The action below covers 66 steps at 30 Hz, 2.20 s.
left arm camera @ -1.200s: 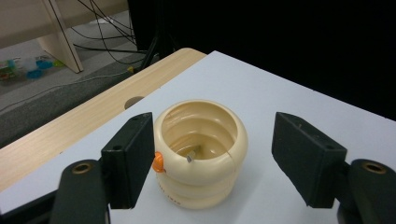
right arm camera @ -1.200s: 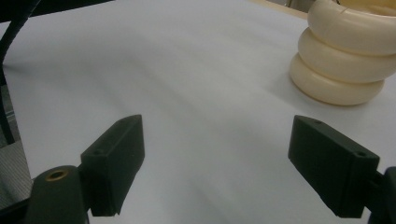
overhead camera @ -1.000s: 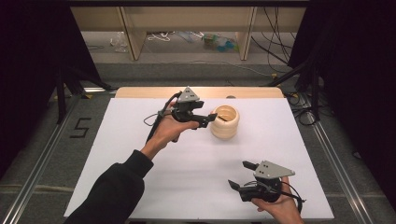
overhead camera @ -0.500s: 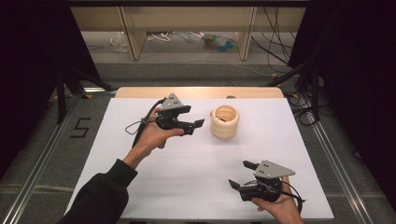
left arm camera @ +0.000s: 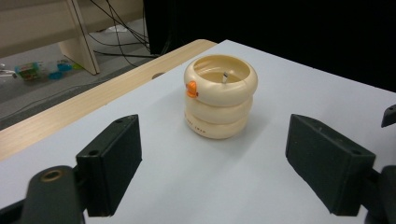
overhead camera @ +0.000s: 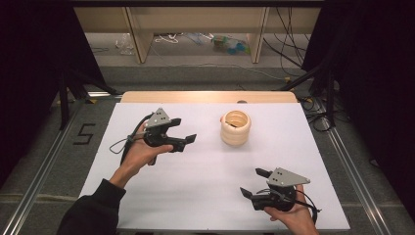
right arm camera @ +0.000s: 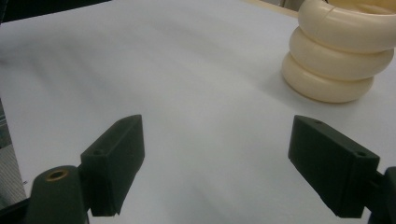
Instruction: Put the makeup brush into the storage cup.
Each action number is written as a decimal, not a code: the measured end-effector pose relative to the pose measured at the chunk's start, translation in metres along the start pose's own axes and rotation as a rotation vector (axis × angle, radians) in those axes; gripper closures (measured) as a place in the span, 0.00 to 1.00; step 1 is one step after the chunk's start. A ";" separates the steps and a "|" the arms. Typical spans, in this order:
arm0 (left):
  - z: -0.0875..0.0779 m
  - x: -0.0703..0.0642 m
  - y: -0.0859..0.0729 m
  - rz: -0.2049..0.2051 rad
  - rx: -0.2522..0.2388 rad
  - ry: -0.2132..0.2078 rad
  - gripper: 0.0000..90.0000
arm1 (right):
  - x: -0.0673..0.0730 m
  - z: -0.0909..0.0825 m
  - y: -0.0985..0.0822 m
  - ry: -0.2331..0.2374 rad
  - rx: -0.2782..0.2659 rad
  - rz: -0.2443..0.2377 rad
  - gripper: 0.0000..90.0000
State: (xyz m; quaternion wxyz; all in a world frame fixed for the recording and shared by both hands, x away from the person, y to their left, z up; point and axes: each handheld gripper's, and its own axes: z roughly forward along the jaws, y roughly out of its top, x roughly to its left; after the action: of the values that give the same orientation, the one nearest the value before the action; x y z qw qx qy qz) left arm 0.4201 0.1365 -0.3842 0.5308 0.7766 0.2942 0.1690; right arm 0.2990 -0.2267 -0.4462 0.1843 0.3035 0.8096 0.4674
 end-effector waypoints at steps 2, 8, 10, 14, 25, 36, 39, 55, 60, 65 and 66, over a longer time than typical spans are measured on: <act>-0.004 0.001 -0.003 0.002 -0.010 0.007 0.20 | 0.000 0.001 0.000 0.006 -0.018 -0.003 0.22; -0.015 0.003 -0.010 -0.016 -0.034 0.004 0.18 | 0.000 0.000 0.000 0.005 -0.024 0.002 0.22; -0.020 0.002 -0.012 -0.014 -0.047 0.006 0.18 | 0.000 0.000 0.000 0.005 -0.023 0.001 0.22; -0.026 0.003 -0.020 -0.011 -0.055 -0.010 0.18 | 0.000 0.000 0.000 0.002 -0.026 -0.003 0.22; -0.037 0.010 -0.042 -0.024 -0.049 0.019 0.18 | -0.001 -0.004 0.000 0.003 -0.035 0.002 0.22; -0.043 0.005 -0.053 -0.023 -0.043 0.021 0.18 | -0.002 -0.006 -0.001 -0.006 -0.047 0.010 0.22; -0.045 0.003 -0.058 -0.020 -0.036 0.020 0.18 | -0.002 -0.007 -0.001 -0.003 -0.048 0.009 0.22; -0.068 -0.009 -0.081 -0.020 -0.038 0.033 0.18 | -0.004 -0.003 0.003 -0.003 -0.054 0.010 0.21; -0.074 -0.012 -0.088 -0.020 -0.043 0.038 0.18 | -0.006 -0.002 0.003 -0.018 -0.054 0.008 0.20; -0.080 -0.018 -0.091 -0.010 -0.056 0.043 0.18 | -0.005 -0.003 0.004 -0.019 -0.052 0.019 0.20; -0.081 -0.019 -0.092 -0.011 -0.062 0.044 0.18 | -0.005 -0.003 0.004 -0.019 -0.055 0.021 0.20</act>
State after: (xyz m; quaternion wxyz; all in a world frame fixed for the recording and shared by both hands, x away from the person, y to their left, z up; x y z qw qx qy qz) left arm 0.3337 0.2077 -0.4375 0.5488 0.7543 0.3048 0.1920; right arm 0.3021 -0.2302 -0.4410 0.1950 0.3113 0.7915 0.4885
